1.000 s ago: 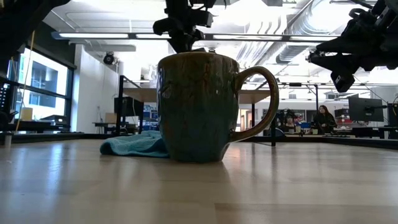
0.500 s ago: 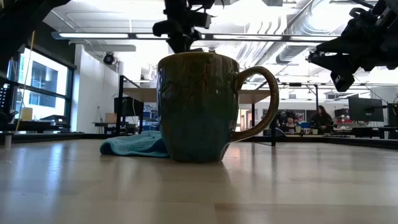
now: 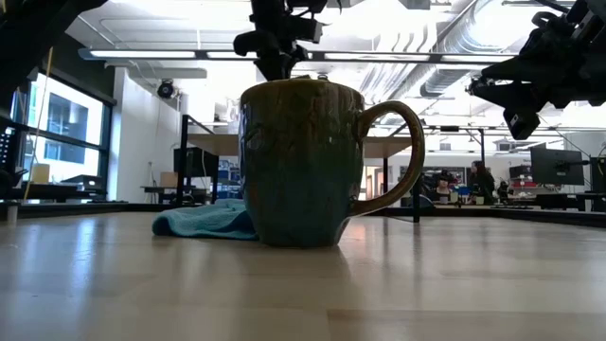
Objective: Stack small to large cups/mugs on shelf
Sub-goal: Put the green mug on the shelf
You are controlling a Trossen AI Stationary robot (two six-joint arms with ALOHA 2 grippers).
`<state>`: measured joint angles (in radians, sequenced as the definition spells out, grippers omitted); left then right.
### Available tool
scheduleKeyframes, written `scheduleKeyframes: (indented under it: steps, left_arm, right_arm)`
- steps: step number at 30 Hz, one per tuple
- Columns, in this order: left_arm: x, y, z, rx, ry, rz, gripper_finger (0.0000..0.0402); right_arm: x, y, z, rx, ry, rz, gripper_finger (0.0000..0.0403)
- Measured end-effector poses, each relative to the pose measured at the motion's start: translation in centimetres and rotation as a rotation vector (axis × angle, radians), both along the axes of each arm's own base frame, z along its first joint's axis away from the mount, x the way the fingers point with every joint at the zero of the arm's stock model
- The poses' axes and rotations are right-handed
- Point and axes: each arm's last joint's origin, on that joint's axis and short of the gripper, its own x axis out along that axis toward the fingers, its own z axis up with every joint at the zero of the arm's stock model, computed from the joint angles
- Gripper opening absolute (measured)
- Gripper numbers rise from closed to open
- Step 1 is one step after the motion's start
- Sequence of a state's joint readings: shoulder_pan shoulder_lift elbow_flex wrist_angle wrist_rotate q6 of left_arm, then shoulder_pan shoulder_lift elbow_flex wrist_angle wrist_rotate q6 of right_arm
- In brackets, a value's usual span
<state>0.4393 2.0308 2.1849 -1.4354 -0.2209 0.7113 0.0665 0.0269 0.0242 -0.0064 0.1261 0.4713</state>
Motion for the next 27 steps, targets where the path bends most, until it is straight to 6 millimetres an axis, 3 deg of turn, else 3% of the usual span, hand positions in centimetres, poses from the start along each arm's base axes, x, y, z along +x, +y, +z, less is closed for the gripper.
scheduleKeyframes:
  steps: [27]
  left_arm:
    - [0.53, 0.47, -0.56, 0.003, -0.008, -0.017, 0.0034]
  right_arm:
    - [0.0, 0.02, 0.0, 0.004, 0.0, 0.008, 0.0128]
